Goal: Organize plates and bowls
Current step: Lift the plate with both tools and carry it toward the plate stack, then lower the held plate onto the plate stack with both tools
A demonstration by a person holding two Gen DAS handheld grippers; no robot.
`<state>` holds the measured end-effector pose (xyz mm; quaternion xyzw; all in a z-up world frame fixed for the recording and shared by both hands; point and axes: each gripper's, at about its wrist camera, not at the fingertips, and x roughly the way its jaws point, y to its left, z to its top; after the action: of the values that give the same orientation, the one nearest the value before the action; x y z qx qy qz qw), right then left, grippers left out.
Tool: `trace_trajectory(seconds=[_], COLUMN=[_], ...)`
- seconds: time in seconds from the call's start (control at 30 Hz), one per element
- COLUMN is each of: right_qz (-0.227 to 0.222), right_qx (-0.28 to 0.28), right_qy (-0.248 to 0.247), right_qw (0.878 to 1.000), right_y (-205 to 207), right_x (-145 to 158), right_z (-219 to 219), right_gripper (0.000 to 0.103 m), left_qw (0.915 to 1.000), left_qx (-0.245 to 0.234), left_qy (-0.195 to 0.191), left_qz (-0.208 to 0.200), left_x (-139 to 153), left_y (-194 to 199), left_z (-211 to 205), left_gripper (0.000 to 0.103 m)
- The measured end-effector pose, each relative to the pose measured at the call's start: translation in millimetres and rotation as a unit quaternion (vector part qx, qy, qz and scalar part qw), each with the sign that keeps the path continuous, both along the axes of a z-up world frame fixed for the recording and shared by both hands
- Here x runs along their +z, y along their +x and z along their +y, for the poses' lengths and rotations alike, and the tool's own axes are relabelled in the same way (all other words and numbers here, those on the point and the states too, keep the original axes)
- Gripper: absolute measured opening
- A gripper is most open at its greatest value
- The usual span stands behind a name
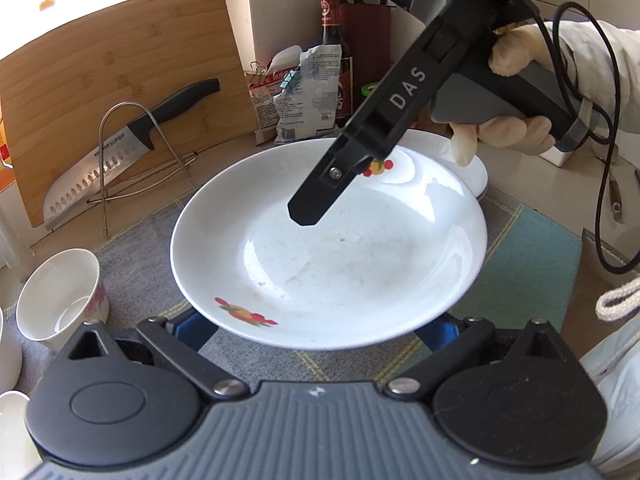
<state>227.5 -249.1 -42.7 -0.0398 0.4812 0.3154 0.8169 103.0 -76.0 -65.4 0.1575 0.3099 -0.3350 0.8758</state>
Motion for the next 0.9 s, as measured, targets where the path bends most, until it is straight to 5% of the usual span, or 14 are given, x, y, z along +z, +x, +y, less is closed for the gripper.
trace_trajectory(seconds=[0.9], right_qz=[0.001], right_qx=[-0.1], right_qy=[-0.002], right_qw=[0.995], right_y=[-30.0], right_x=[-6.0], right_z=[-92.6], right_gripper=[0.1], left_qw=[0.9953], left_qx=[-0.097], left_qy=[0.003], left_qz=[0.004], left_x=[0.2], left_y=[13.4], left_z=[-72.7], left_gripper=[0.101])
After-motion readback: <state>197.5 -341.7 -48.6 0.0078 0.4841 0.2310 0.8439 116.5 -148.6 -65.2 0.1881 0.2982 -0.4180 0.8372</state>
